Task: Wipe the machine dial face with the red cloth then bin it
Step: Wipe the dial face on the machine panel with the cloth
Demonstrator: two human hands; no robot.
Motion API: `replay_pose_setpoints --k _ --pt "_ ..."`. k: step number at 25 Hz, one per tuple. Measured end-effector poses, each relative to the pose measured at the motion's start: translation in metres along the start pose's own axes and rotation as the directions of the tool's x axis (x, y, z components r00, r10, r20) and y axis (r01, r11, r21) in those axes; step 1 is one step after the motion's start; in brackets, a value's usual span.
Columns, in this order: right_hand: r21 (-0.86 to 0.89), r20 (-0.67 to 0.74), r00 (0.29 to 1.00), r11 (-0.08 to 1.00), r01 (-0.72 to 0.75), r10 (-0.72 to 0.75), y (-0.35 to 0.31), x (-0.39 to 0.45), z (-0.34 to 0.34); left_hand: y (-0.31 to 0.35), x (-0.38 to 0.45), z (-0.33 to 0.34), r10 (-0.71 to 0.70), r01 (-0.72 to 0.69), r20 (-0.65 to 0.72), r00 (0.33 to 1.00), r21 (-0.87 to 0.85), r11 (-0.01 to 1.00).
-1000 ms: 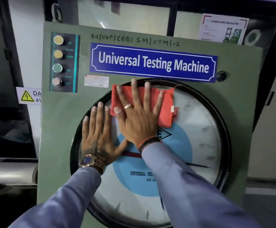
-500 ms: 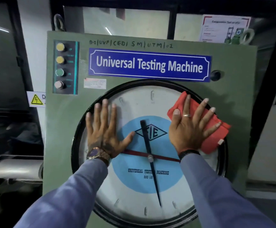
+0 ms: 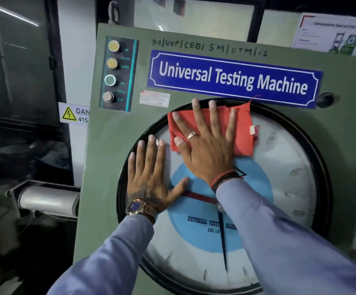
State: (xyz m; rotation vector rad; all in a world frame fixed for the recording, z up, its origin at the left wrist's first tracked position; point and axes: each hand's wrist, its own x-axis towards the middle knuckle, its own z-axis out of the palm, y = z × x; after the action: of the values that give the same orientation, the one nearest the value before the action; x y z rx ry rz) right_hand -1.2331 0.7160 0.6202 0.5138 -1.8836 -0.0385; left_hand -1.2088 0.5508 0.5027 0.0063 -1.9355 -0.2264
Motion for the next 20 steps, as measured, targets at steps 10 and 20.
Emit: replay_pose_setpoints --k 10,20 --pt "-0.019 -0.112 0.884 0.888 -0.459 0.454 0.092 -0.033 -0.018 0.049 0.069 0.002 0.201 -0.201 0.006 0.980 0.022 0.979" --pt "0.003 -0.123 0.768 0.774 -0.633 0.628 0.113 -0.079 -0.018 0.051 0.066 0.001 0.173 -0.174 0.036 0.984 0.011 0.985"
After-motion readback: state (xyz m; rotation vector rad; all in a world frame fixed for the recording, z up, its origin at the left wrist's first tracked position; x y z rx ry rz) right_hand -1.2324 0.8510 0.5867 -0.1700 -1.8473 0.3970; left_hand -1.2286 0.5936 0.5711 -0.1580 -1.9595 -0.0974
